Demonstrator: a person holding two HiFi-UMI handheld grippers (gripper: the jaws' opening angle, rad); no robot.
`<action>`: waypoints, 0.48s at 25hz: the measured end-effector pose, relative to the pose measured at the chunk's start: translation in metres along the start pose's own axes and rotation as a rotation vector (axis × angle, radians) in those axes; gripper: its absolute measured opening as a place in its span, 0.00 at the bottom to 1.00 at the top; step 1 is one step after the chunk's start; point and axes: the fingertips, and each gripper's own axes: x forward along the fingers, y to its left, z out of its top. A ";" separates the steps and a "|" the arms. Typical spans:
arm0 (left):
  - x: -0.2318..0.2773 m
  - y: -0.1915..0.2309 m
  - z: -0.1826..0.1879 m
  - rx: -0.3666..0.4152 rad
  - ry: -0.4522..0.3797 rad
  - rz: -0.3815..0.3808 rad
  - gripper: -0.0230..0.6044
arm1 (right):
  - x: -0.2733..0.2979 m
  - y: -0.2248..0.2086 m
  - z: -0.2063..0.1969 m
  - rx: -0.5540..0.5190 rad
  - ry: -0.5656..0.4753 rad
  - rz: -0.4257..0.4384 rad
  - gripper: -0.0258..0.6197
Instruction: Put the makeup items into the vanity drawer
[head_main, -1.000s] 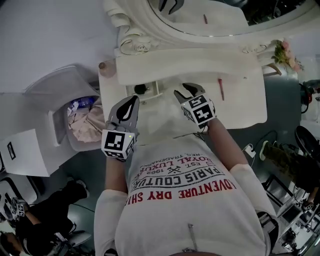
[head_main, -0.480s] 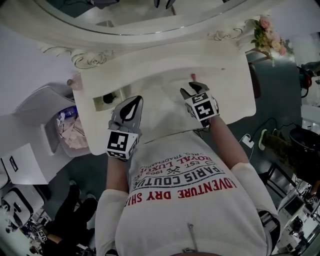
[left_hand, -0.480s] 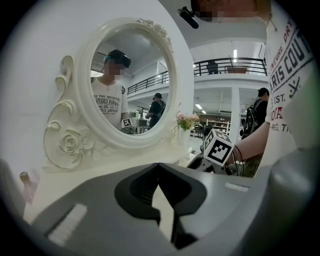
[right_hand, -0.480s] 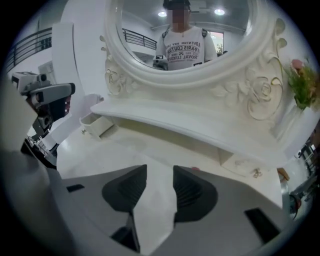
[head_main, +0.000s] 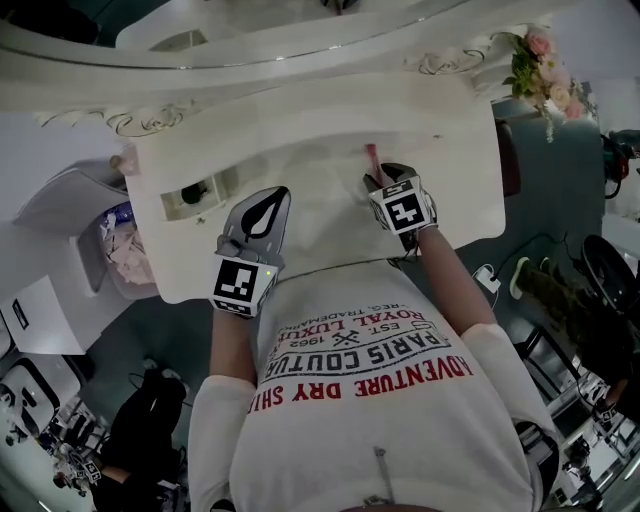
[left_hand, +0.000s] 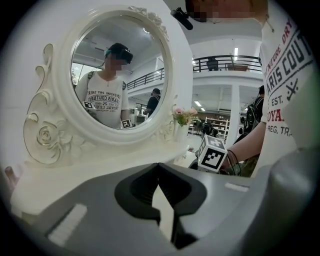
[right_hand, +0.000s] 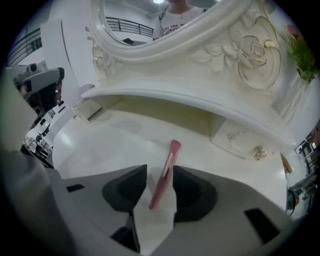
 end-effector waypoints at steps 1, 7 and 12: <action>0.001 0.000 0.001 0.004 -0.002 0.005 0.05 | 0.003 -0.001 -0.003 -0.008 0.010 0.003 0.28; 0.003 -0.002 0.001 0.010 -0.006 0.020 0.05 | 0.007 -0.006 -0.006 -0.025 0.022 0.014 0.26; -0.003 -0.003 -0.001 0.019 -0.007 0.032 0.05 | 0.007 -0.009 -0.009 -0.003 0.036 0.013 0.12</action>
